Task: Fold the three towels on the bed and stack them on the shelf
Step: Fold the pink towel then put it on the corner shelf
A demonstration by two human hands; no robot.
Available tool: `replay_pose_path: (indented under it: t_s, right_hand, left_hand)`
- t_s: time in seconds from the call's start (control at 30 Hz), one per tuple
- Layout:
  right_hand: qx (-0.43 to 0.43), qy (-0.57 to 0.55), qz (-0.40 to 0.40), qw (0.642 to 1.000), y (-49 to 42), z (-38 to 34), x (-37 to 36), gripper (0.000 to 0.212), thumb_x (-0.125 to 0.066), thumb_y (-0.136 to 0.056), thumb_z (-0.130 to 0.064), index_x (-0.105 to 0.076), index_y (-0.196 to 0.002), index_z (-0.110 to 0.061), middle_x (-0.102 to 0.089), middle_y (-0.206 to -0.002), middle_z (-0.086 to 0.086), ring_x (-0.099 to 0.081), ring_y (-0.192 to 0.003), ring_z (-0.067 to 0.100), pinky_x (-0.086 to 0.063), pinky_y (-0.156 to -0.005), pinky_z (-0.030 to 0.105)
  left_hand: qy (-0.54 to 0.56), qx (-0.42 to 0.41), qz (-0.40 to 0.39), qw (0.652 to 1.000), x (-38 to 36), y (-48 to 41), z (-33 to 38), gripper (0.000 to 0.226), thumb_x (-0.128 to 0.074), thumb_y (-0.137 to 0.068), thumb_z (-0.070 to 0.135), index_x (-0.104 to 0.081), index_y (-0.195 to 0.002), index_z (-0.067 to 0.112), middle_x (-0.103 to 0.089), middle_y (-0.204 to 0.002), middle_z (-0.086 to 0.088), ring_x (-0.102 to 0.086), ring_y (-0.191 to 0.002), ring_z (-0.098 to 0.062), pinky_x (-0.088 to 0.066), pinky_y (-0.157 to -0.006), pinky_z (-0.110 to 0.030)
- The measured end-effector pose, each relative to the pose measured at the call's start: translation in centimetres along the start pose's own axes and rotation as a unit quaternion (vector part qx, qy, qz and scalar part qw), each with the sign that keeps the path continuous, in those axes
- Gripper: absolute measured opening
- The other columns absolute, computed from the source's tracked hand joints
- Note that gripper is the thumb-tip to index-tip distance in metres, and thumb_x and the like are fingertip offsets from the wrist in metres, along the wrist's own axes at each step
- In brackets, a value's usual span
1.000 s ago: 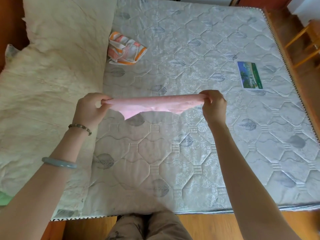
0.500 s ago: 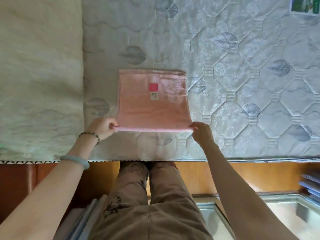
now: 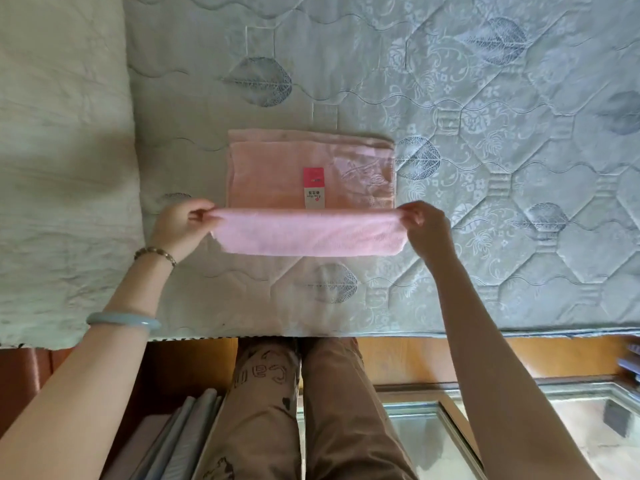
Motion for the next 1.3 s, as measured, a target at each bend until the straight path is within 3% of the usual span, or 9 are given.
replay_pose_path:
  t_s: [0.1,0.17,0.43,0.53,0.63,0.7,0.77,0.9,1.3]
  right_hand:
    - [0.013,-0.024,0.050,0.998,-3.6,-1.5,0.2,0.023,-0.053,-0.092,-0.001,-0.067,-0.109,-0.006,-0.070,-0.102,0.007,-0.060,-0.088,0.014,-0.041,-0.071,0.007]
    - [0.013,-0.028,0.074,0.997,-6.0,-2.2,-0.1,0.024,-0.052,-0.091,-0.001,-0.067,-0.108,-0.006,-0.070,-0.101,0.007,-0.057,-0.086,0.013,-0.038,-0.066,0.009]
    - [0.007,0.016,0.115,0.993,-13.2,-2.8,-2.1,0.028,-0.047,-0.086,0.000,-0.068,-0.104,-0.006,-0.070,-0.099,0.013,-0.060,-0.092,0.026,-0.036,-0.070,0.022]
    - [0.007,0.077,0.106,0.991,-15.1,-2.2,-3.4,0.025,-0.047,-0.088,-0.001,-0.066,-0.104,-0.006,-0.067,-0.100,0.015,-0.061,-0.094,0.032,-0.041,-0.072,0.027]
    - [0.037,0.119,0.144,0.982,-15.0,-2.7,-4.6,0.032,-0.046,-0.082,0.003,-0.062,-0.109,-0.004,-0.058,-0.113,0.020,-0.054,-0.103,0.036,-0.047,-0.085,0.042]
    - [0.074,0.185,0.213,0.957,-13.9,-4.0,-5.4,0.049,-0.047,-0.076,0.003,-0.055,-0.123,-0.006,-0.050,-0.130,0.024,-0.048,-0.118,0.039,-0.041,-0.098,0.050]
    - [0.136,0.234,0.171,0.947,-12.2,-6.1,-7.4,0.059,-0.048,-0.079,-0.004,-0.044,-0.137,-0.009,-0.035,-0.147,0.026,-0.033,-0.135,0.041,-0.023,-0.112,0.055]
    - [0.266,0.289,0.016,0.920,-8.4,-7.9,-14.1,0.057,-0.041,-0.093,-0.033,-0.033,-0.147,-0.020,-0.021,-0.157,0.018,-0.017,-0.145,0.036,0.001,-0.117,0.054]
    - [0.202,0.310,0.054,0.927,-9.7,-2.8,-12.9,0.059,-0.029,-0.099,-0.049,-0.014,-0.152,-0.028,-0.015,-0.159,0.016,-0.008,-0.147,0.030,-0.004,-0.118,0.055]
  left_hand:
    - [0.044,0.002,0.060,0.997,0.7,-3.9,1.0,0.021,-0.069,-0.080,0.011,-0.068,-0.099,0.005,-0.063,-0.069,0.012,-0.052,-0.056,0.018,-0.037,-0.057,0.000]
    - [0.042,-0.005,0.087,0.995,0.8,-6.5,1.7,0.023,-0.065,-0.083,0.009,-0.068,-0.104,0.002,-0.060,-0.072,0.002,-0.051,-0.054,0.018,-0.035,-0.055,0.000]
    - [-0.001,-0.021,0.104,0.994,0.0,-13.2,2.8,0.021,-0.056,-0.083,0.017,-0.057,-0.068,0.031,-0.063,-0.076,-0.029,-0.046,-0.065,-0.017,-0.033,-0.055,-0.026]
    - [-0.042,0.013,0.110,0.993,-1.2,-14.9,2.8,0.014,-0.053,-0.088,0.018,-0.066,-0.083,0.020,-0.062,-0.077,-0.013,-0.052,-0.062,-0.014,-0.039,-0.055,-0.017]
    - [-0.158,0.022,0.179,0.971,-2.8,-15.3,3.2,0.031,-0.048,-0.092,0.023,-0.057,-0.115,0.004,-0.060,-0.107,-0.017,-0.056,-0.101,-0.032,-0.045,-0.085,-0.036]
    - [-0.210,-0.015,0.198,0.957,-4.6,-14.1,4.2,0.050,-0.047,-0.093,0.029,-0.041,-0.135,0.003,-0.045,-0.137,-0.022,-0.040,-0.126,-0.037,-0.028,-0.107,-0.044]
    - [-0.230,-0.110,0.150,0.955,-7.3,-12.1,6.0,0.058,-0.042,-0.095,0.033,-0.030,-0.144,0.004,-0.031,-0.151,-0.020,-0.028,-0.139,-0.036,-0.015,-0.114,-0.045]
    - [-0.312,-0.230,0.038,0.921,-13.1,-9.9,6.2,0.059,-0.029,-0.097,0.039,-0.024,-0.148,0.009,-0.019,-0.157,-0.011,-0.020,-0.144,-0.029,-0.009,-0.118,-0.049]
    - [-0.370,-0.108,0.068,0.920,-10.8,-10.2,0.7,0.065,-0.016,-0.098,0.053,-0.001,-0.152,0.022,-0.002,-0.160,-0.008,-0.002,-0.147,-0.027,-0.003,-0.118,-0.051]
Point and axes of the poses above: each hand's wrist, its own y-axis away from the middle knuckle, its own x-axis out of the back of the hand, z = x × y, the point moved 3 cm from there along -y, towards the middle knuckle
